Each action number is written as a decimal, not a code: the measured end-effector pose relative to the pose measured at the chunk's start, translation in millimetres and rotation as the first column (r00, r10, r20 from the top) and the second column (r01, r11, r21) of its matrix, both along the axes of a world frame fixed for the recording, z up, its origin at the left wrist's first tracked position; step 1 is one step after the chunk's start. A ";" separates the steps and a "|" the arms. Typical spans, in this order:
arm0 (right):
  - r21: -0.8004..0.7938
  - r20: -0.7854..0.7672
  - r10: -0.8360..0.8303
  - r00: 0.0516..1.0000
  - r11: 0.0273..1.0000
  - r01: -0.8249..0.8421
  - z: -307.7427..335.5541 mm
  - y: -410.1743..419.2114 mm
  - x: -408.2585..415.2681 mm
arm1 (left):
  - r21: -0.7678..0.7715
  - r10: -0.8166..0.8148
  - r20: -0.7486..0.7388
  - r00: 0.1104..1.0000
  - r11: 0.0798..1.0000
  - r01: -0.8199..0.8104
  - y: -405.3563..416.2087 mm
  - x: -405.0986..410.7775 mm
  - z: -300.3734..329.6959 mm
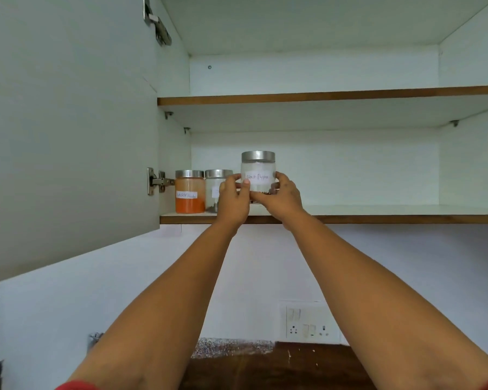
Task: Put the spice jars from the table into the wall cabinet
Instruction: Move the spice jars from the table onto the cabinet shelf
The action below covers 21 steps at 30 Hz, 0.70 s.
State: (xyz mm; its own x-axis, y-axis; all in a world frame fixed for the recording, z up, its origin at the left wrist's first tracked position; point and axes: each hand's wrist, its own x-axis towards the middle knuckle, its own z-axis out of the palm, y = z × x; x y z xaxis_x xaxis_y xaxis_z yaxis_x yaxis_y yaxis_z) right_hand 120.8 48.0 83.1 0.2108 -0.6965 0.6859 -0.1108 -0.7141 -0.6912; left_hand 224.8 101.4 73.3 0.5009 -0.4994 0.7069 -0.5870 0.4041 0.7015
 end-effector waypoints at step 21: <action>0.080 -0.502 -0.221 0.836 0.951 0.299 1.5 -35.6 35.6 | 0.129 0.356 0.332 0.874 0.900 -0.416 -23.7 9.1 -27.0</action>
State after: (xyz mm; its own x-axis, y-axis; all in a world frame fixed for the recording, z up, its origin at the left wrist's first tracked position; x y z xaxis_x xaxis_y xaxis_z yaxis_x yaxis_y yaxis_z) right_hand 156.4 12.4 84.6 0.2831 -0.8576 0.4293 -0.6241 -0.5047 -0.5965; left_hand 233.9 77.6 46.3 0.4667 -0.4481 0.7625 -0.8582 -0.0210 0.5129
